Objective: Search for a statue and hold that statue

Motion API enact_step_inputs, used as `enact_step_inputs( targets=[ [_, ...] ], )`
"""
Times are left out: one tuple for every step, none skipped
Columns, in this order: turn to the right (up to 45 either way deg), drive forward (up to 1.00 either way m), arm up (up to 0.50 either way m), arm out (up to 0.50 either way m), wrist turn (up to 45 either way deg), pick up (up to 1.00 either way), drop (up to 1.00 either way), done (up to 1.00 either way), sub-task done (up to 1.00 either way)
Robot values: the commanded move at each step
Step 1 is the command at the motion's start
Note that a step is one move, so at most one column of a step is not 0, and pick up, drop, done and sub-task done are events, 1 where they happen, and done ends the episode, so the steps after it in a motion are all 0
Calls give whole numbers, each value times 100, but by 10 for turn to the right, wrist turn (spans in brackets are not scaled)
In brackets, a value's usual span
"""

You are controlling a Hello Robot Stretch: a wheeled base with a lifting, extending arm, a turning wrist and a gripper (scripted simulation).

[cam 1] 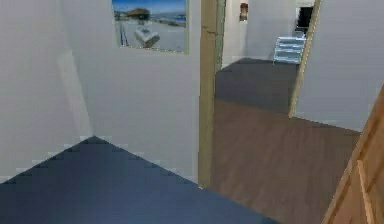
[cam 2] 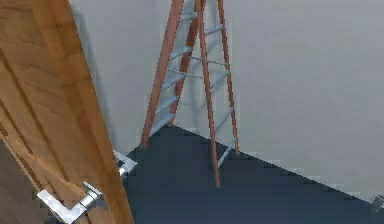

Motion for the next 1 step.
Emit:
enact_step_inputs(
  targets=[
    [-450, 0, 0, 0, 0, 0, 0, 0, 0]
  ],
)
